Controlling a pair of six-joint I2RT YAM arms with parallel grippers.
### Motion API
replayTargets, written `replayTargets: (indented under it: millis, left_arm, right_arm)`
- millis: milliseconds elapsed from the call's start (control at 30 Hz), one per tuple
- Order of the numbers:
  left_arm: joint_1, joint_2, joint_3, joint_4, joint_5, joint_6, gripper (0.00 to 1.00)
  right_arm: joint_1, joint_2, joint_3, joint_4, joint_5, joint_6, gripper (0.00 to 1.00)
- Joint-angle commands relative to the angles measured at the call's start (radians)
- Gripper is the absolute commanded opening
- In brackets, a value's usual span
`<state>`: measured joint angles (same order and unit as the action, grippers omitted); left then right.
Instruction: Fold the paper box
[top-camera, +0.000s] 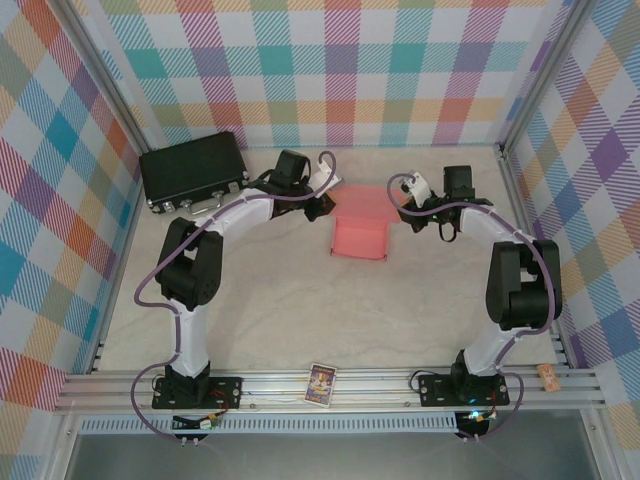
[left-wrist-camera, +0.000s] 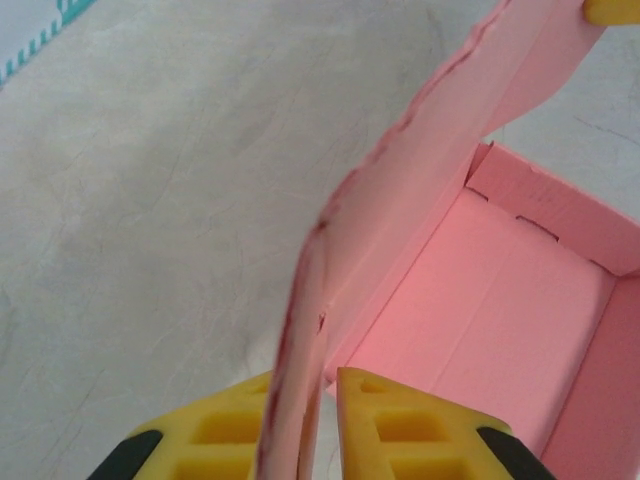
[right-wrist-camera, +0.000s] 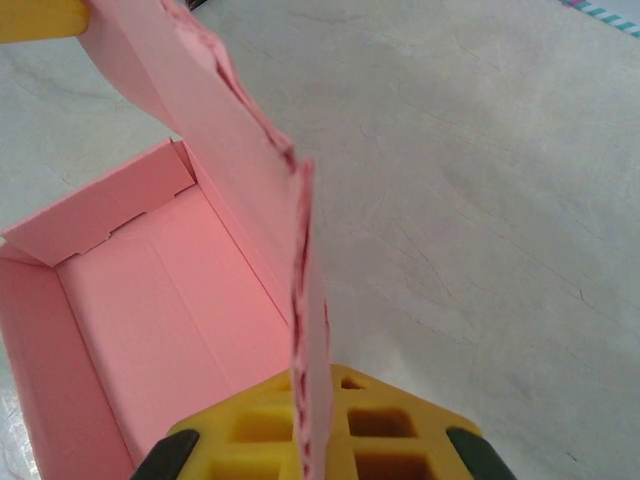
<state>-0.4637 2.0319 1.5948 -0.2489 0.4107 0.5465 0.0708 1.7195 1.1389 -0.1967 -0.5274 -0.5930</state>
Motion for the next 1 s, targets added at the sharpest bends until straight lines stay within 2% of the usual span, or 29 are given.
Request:
replayTargets:
  millis: [0, 133, 267, 500, 700, 967]
  left_arm:
    - [0.011, 0.008, 0.04, -0.066, -0.015, -0.001, 0.2]
    - [0.014, 0.015, 0.056, -0.087, -0.002, -0.005, 0.19]
    - [0.015, 0.02, 0.063, -0.097, -0.001, -0.009, 0.09]
    - [0.017, 0.022, 0.078, -0.115, 0.014, -0.064, 0.0]
    - [0.014, 0.031, 0.106, -0.116, -0.031, -0.215, 0.0]
    - [-0.002, 0.043, 0.131, -0.11, -0.112, -0.326, 0.0]
  right_arm:
    - [0.016, -0.035, 0.005, -0.008, 0.002, -0.04, 0.06]
    - [0.024, -0.029, 0.017, -0.017, 0.007, -0.04, 0.06]
    - [0.031, -0.028, 0.021, -0.017, 0.024, -0.034, 0.06]
    - [0.055, -0.044, 0.021, -0.005, 0.08, 0.016, 0.01]
    - [0.105, -0.063, 0.03, 0.012, 0.202, 0.202, 0.0]
    - [0.193, -0.068, 0.017, 0.041, 0.414, 0.302, 0.0]
